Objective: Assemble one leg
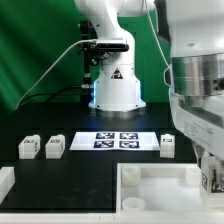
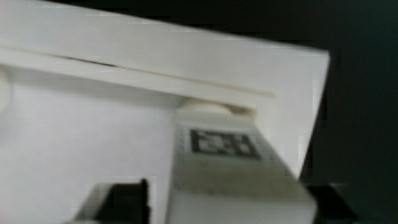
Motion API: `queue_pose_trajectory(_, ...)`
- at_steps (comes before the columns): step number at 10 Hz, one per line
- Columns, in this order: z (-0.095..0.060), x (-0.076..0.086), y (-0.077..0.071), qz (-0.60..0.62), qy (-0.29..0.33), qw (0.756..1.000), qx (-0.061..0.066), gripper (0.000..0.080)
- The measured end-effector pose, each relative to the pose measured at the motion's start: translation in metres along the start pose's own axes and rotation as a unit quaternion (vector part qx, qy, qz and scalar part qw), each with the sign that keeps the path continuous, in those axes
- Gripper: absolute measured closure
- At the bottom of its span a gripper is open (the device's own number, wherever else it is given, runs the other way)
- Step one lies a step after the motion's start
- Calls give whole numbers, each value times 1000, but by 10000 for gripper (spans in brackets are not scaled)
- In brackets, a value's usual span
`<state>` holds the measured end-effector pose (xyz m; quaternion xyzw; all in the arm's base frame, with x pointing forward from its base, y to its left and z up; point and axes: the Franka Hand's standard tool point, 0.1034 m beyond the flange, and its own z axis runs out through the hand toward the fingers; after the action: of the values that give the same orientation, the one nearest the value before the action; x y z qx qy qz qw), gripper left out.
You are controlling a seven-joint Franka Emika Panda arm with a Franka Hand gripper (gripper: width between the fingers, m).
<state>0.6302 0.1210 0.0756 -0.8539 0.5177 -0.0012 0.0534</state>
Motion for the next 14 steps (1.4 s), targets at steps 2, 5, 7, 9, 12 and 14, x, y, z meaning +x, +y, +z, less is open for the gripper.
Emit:
queue_pose_trajectory(2,0,3,1,-89,1,996,1,181)
queue_pose_trajectory(5,-1,8,1,-359,15,933,-11,151)
queue_pose_trajectory(7,-3,8,-2,-529,17,848,-18,150)
queue_pose_trajectory(9,-3,9,-2,-497,17,868,-17,150)
queue_pose_trajectory(12,-2,8,-2,-403,18,915,-14,337)
queue_pose_trajectory(14,-2,8,-1,-291,19,956,-13,509)
